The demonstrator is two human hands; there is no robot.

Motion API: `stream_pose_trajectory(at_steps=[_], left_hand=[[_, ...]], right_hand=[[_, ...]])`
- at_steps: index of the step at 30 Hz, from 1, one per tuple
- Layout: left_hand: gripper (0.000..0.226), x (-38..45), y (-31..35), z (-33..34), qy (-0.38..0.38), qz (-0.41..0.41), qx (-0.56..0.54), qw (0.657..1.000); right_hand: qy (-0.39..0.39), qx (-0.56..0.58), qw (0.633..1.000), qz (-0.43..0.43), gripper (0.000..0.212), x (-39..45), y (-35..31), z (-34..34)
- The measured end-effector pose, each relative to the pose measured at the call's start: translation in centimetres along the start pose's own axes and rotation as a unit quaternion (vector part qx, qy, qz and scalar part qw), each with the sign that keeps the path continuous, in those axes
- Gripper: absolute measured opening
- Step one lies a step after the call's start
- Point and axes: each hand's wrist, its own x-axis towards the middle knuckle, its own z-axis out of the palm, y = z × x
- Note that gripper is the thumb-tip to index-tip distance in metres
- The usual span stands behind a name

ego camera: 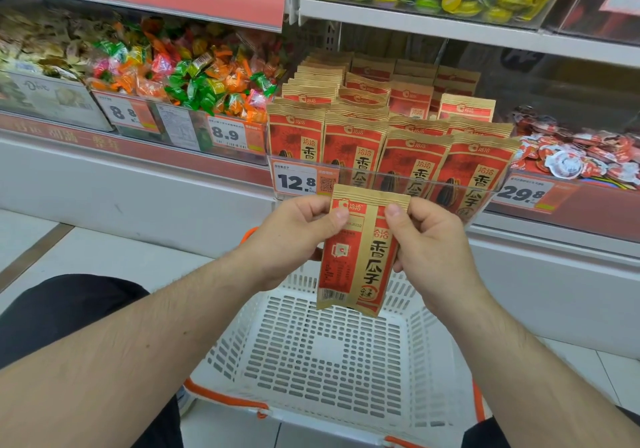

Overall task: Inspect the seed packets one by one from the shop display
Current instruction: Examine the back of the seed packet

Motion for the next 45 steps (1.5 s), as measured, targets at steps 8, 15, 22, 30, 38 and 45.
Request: stream_pose_trajectory(at_steps=[8, 15, 22, 30, 38, 45], left_hand=[[0.035, 0.0, 0.3, -0.3, -0.027, -0.009, -0.05, 0.998], [0.036, 0.0, 0.3, -0.5, -0.024, -0.02, -0.064, 0.997], [0.043, 0.1, 0.6, -0.8, 0.023, -0.017, -0.098, 0.995], [0.042, -0.3, 0.7, -0.8, -0.08, -0.066, -0.07, 0.992], [0.041, -0.2, 0.8, -1.2, -0.074, -0.054, -0.088, 0.992], [0.049, -0.4, 0.8, -1.4, -0.106, -0.061, -0.101, 0.987]], right_hand=[[-0.012, 0.062, 0.997, 0.039, 0.033, -0.1, -0.3, -0.6], [-0.024, 0.077, 0.996, 0.047, 0.035, -0.1, -0.5, -0.6], [-0.145, -0.046, 0.986, 0.075, 0.023, 0.2, -0.5, -1.6], [-0.105, -0.02, 0.991, 0.084, 0.03, 0.4, -0.1, -1.8], [-0.205, -0.015, 0.972, 0.112, 0.03, 0.4, -0.7, -2.9], [-0.203, 0.043, 0.968, 0.143, 0.034, 0.2, -0.8, -2.8]])
